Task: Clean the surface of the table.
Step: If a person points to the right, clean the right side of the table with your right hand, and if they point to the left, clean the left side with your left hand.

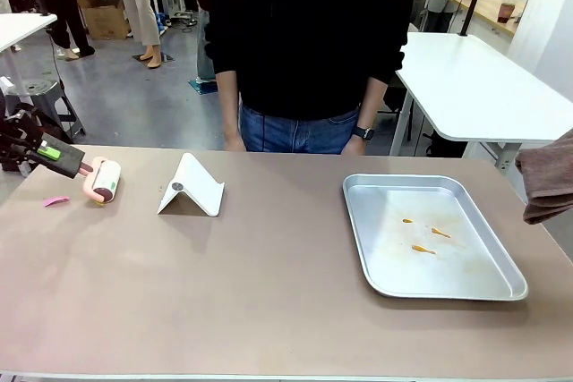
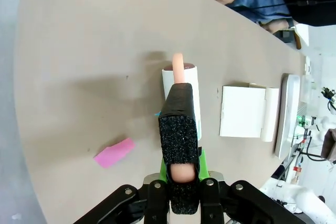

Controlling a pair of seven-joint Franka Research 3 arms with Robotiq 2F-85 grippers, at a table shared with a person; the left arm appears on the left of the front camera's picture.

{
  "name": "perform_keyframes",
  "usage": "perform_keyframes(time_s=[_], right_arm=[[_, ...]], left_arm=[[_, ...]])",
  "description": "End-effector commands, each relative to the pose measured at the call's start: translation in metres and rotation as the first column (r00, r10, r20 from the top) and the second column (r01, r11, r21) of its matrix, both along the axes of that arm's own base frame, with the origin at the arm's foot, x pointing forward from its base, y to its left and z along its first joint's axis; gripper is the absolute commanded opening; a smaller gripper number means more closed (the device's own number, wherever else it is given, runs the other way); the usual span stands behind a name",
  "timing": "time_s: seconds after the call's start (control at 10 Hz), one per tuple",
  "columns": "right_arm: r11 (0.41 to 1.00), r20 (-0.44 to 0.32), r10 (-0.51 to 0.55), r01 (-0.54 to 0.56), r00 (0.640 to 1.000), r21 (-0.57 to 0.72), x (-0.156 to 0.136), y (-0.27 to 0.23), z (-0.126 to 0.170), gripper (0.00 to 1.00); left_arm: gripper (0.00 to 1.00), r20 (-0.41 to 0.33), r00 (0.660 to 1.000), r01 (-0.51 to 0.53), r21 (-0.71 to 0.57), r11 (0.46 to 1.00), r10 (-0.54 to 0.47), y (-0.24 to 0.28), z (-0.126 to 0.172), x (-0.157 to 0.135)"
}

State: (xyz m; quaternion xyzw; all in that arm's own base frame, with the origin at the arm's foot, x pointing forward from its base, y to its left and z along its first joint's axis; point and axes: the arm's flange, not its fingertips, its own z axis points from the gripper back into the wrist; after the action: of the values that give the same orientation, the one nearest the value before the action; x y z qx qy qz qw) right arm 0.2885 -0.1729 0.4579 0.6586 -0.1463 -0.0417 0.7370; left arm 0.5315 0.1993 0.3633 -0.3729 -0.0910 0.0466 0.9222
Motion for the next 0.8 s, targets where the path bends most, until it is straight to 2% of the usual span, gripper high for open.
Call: perform_keyframes(time_s=[0.0,0.3,0.5,0.7], right_arm=[[1.0,0.006,0.005,-0.005,1.0,0.008,-0.002,0.0,0.002,0.03],[1.0,0.006,0.005,-0.005,1.0,0.008,-0.002,0.0,0.002,0.03],[1.0,0.006,0.005,-0.005,1.0,0.008,-0.002,0.0,0.002,0.03],[1.0,0.006,0.005,-0.005,1.0,0.008,-0.002,0.0,0.002,0.03]], left_arm=[[0.21,0.064,0.998,0.003,-0.065,0.998,0.001,0.003,0.028,-0.011],[0.21,0.124,0.992,0.039,-0.154,0.987,-0.02,0.019,0.067,-0.043],[0.21,0.125,0.991,0.07,-0.169,0.983,-0.049,0.034,0.084,-0.069],[0.21,0.107,0.994,0.047,-0.181,0.982,-0.028,0.043,0.092,-0.099]])
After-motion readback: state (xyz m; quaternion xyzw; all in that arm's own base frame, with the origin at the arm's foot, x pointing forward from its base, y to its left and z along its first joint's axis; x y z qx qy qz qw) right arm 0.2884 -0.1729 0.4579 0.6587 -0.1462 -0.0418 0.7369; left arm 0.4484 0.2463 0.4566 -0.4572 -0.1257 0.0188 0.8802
